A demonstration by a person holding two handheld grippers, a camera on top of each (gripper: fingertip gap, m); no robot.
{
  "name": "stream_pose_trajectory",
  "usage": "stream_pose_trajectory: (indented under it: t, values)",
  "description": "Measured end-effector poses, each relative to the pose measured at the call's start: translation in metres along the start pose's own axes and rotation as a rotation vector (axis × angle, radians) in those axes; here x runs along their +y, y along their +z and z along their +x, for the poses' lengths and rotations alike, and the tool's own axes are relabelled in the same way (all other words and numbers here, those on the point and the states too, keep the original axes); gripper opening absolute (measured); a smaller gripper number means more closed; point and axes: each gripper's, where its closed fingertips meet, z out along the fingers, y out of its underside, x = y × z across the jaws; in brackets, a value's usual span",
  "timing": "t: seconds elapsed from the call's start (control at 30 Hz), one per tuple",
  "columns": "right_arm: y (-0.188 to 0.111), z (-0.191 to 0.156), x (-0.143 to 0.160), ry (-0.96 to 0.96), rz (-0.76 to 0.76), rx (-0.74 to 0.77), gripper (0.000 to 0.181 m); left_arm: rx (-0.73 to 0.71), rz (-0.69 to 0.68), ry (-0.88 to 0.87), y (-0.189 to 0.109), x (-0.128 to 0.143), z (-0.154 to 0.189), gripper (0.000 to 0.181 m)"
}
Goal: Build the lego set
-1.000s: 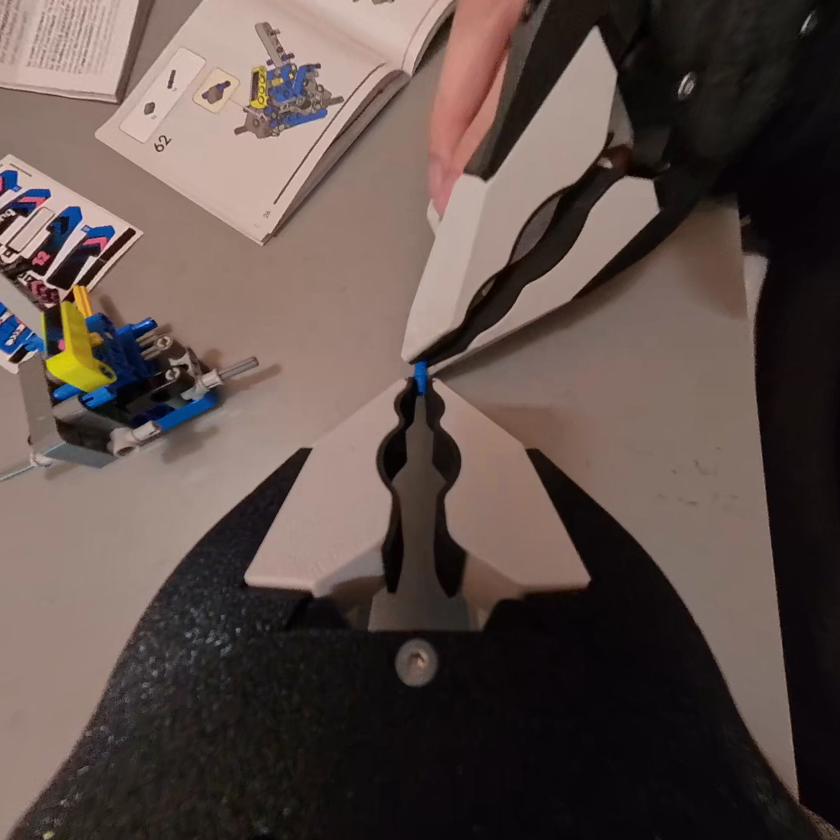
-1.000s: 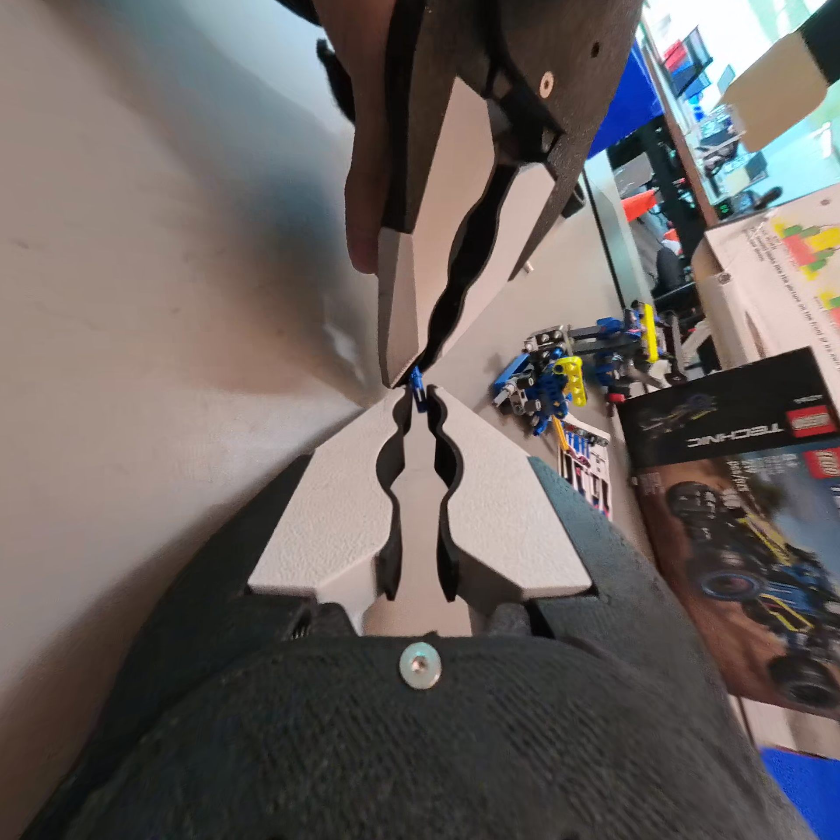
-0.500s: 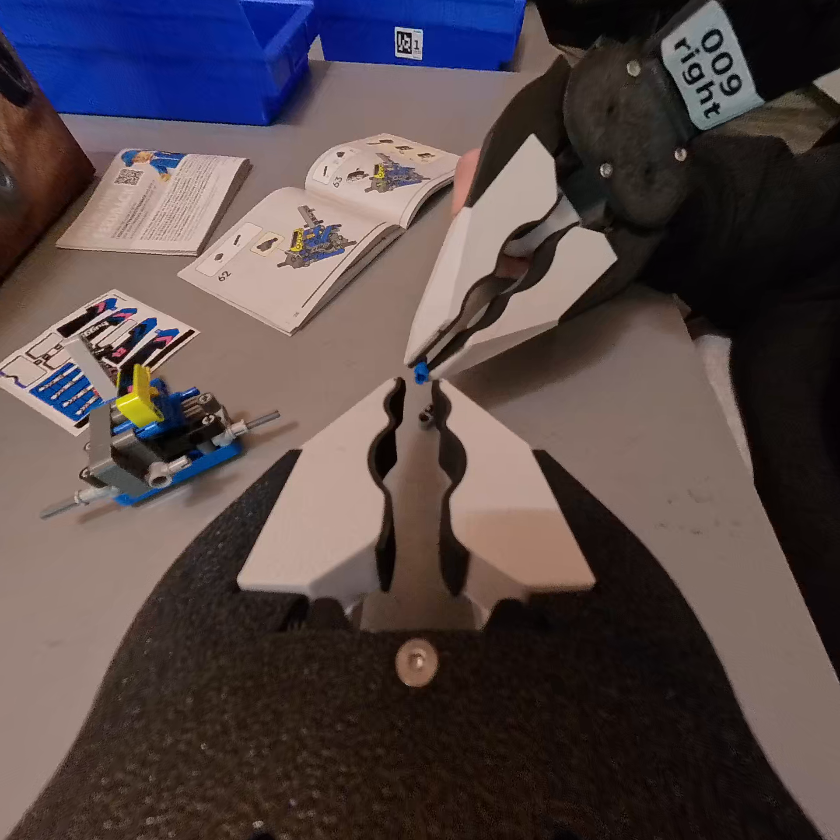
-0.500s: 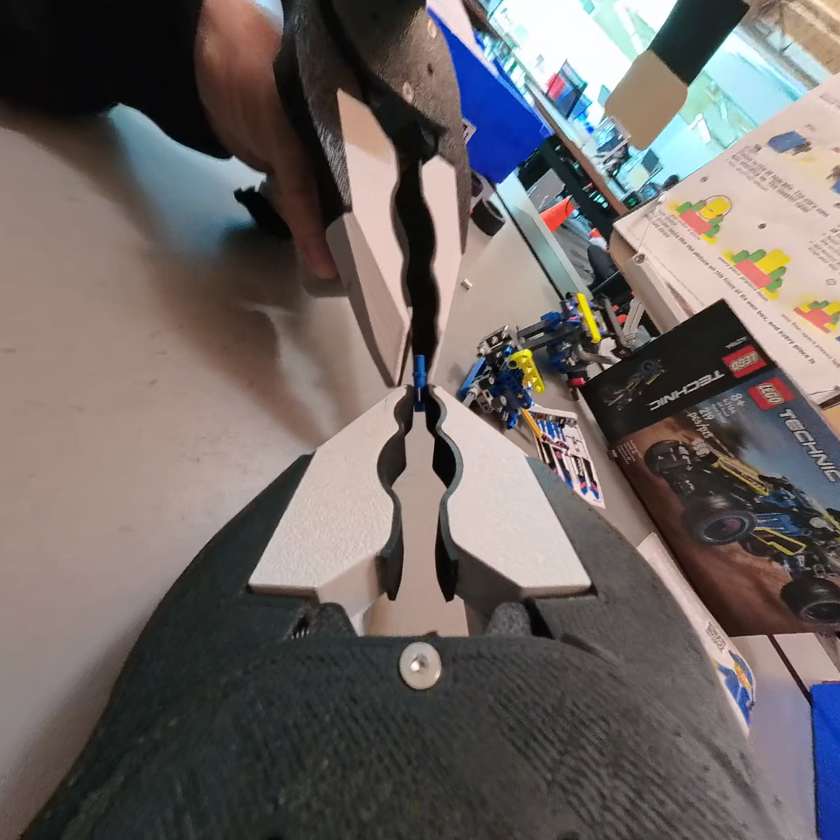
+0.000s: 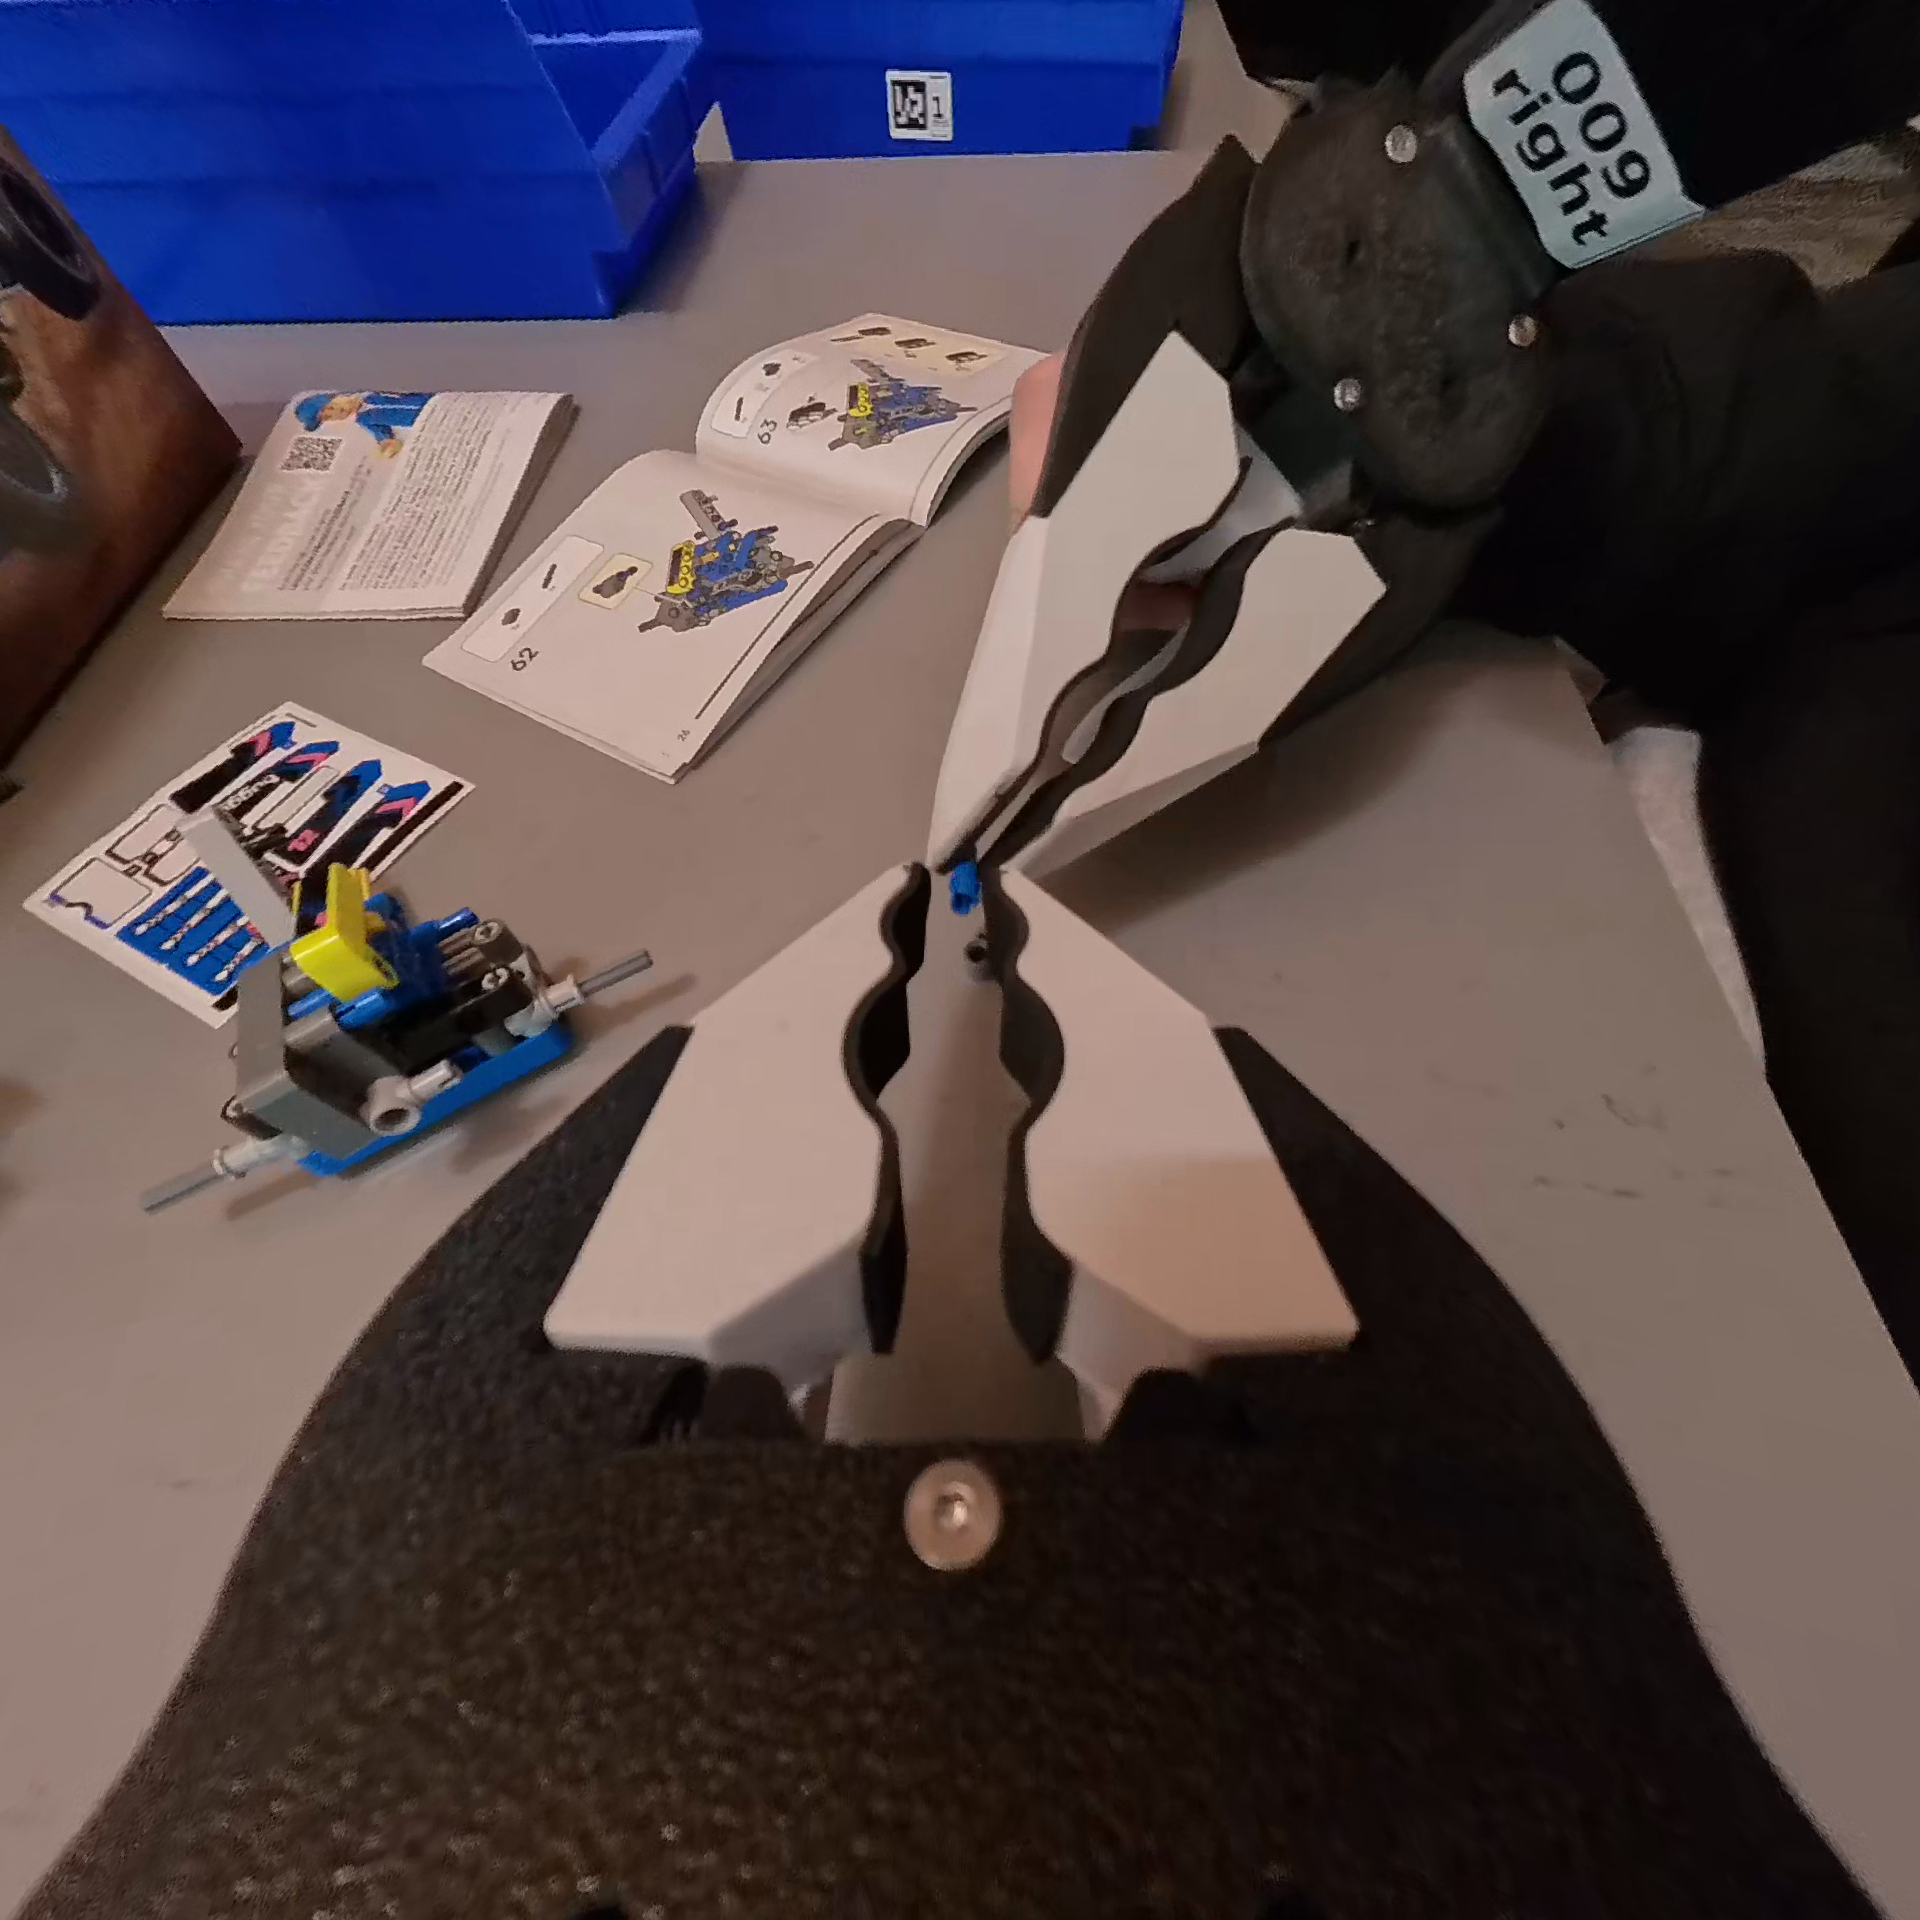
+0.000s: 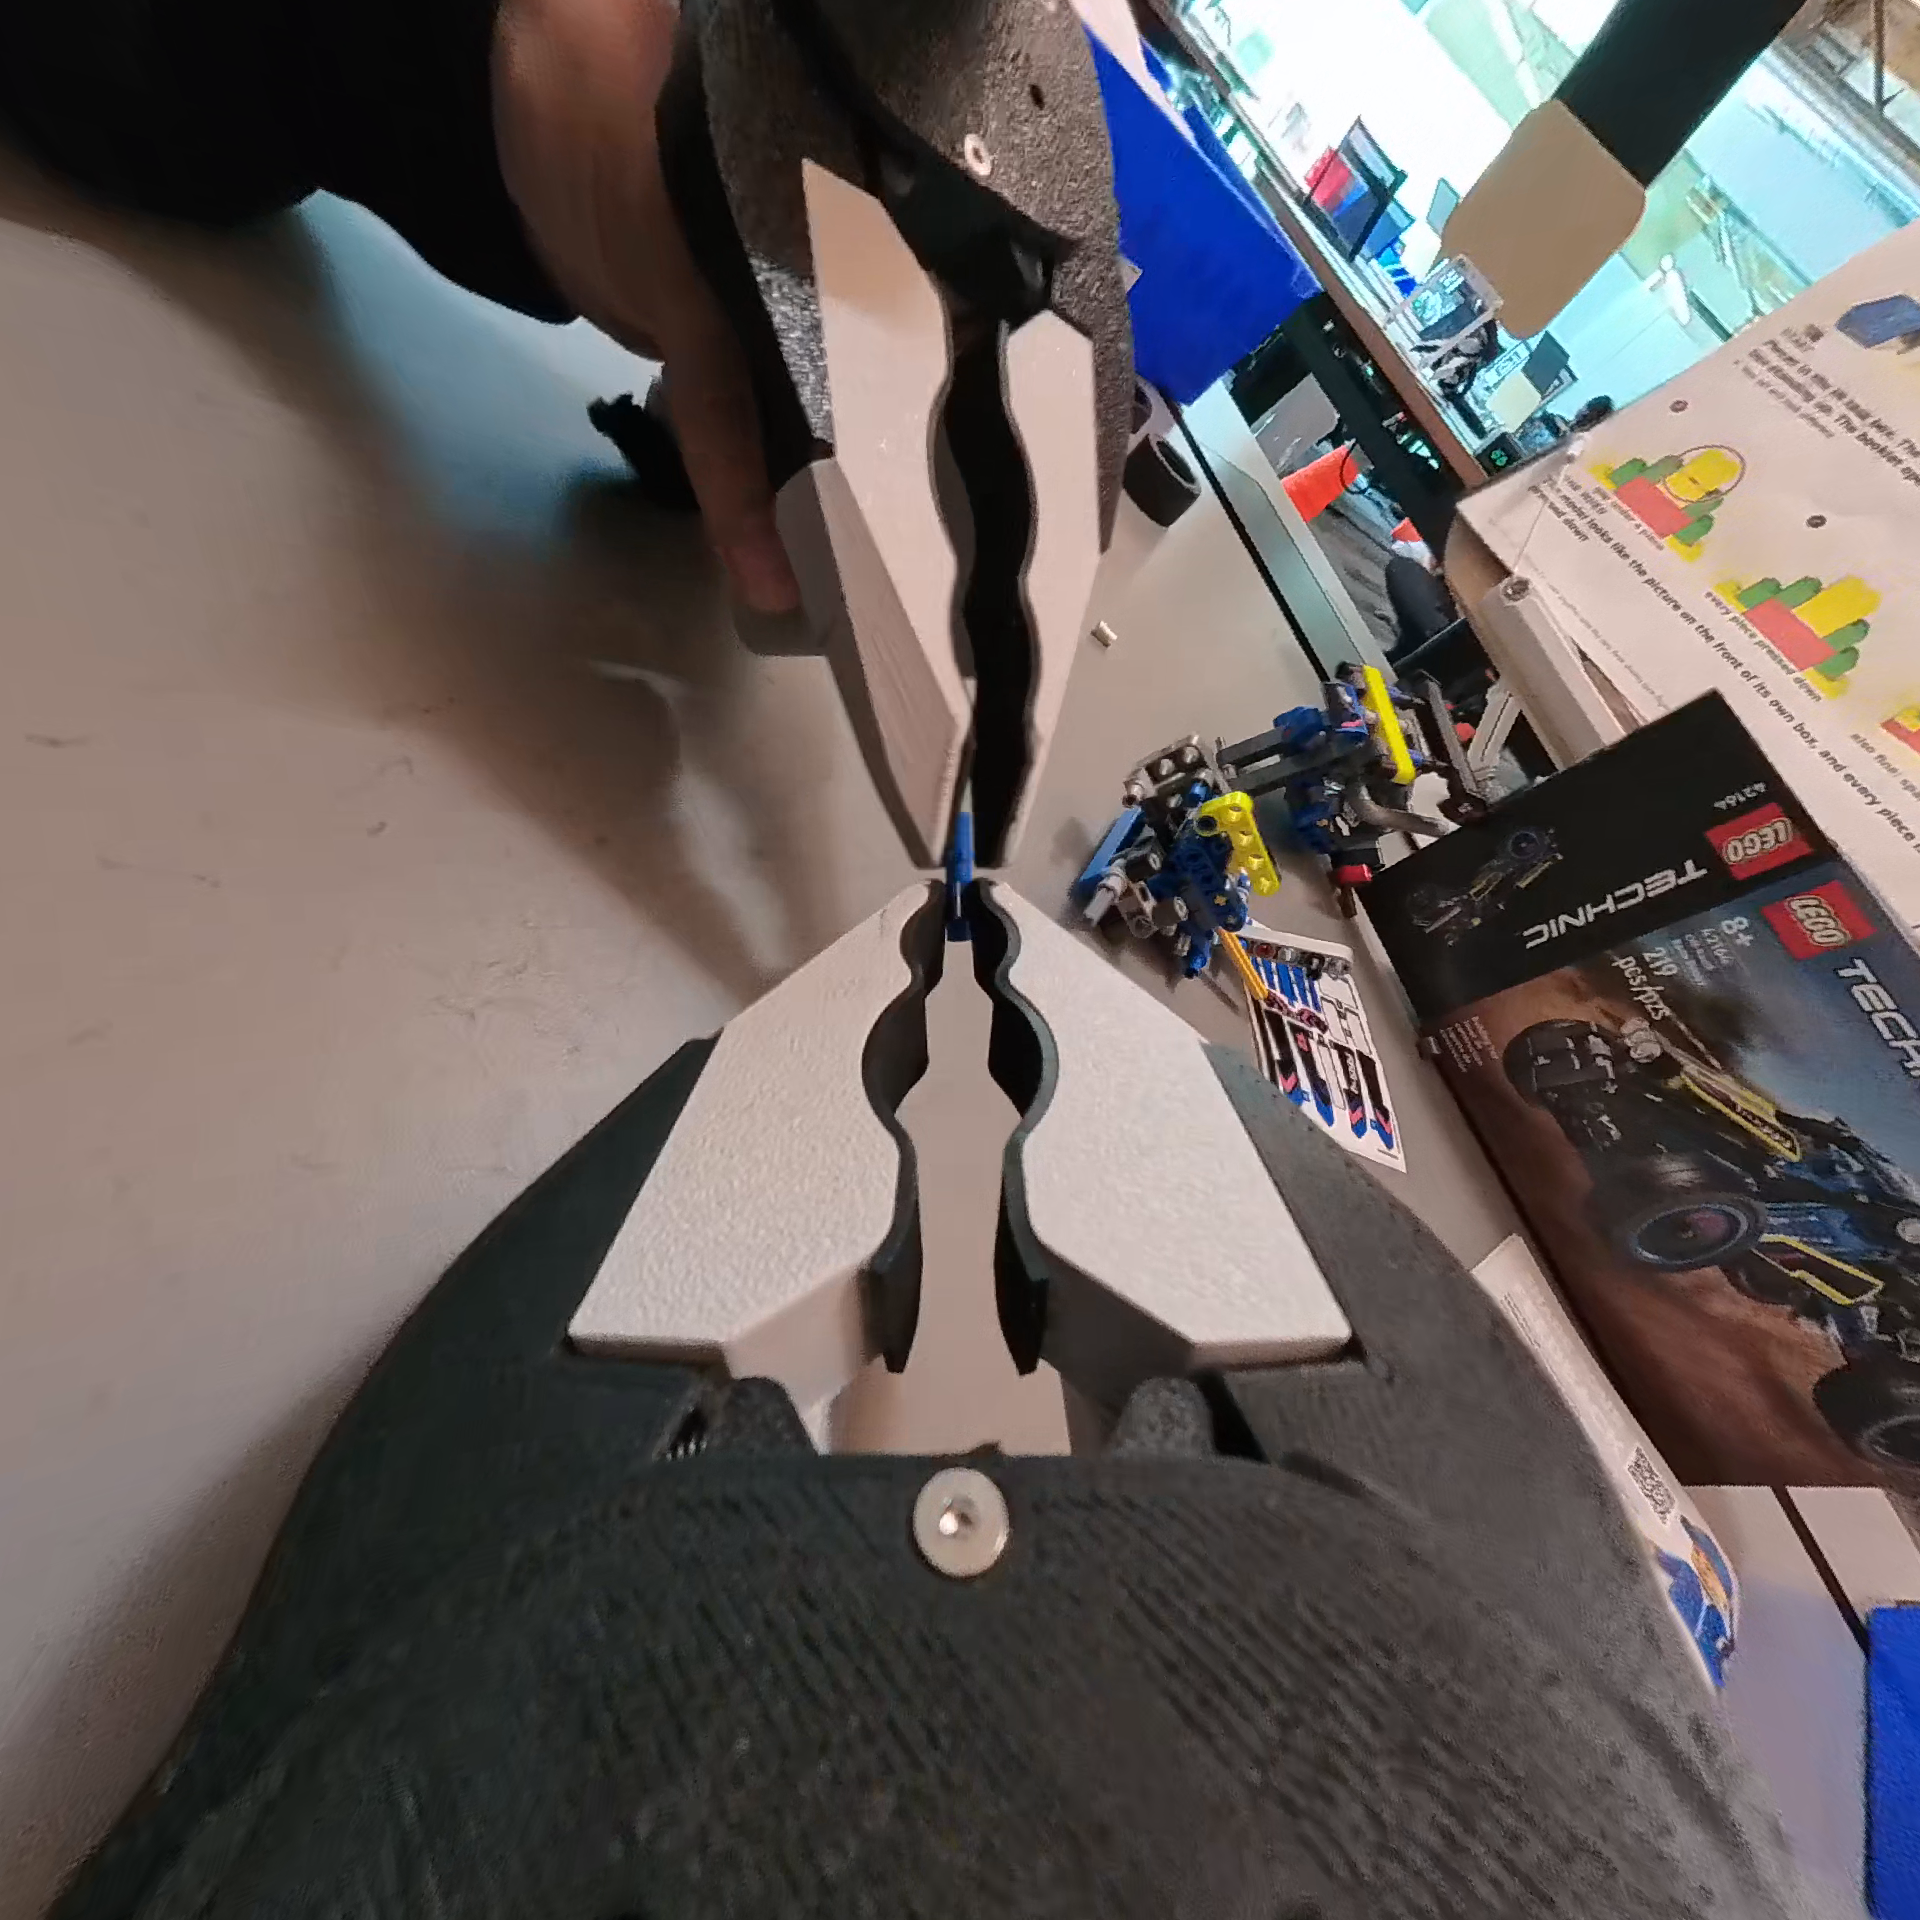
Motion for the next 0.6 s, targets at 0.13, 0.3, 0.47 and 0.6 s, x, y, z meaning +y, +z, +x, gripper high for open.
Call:
stream_pose_trajectory:
  t: [0.13, 0.3, 0.47, 0.6]
  values:
    - [0.0008, -0.0021, 0.0005, -0.008, -0.005, -0.010, 0.003, 0.008, -0.023, 0.016, 0.0022, 0.0029, 0.0024, 0.003]
    - [0.0012, -0.0035, 0.0019, -0.025, -0.013, -0.013, 0.003, -0.003, -0.029, 0.047, 0.0028, 0.0035, 0.0019, 0.002]
    - [0.0007, -0.0034, 0.0012, -0.038, -0.007, -0.006, 0.003, -0.008, -0.021, 0.056, 0.0025, 0.0019, 0.0016, 0.002]
    - [0.0001, -0.0027, -0.0002, -0.034, 0.007, -0.006, 0.003, -0.017, -0.018, 0.042, 0.0015, -0.0002, 0.0010, 0.002]
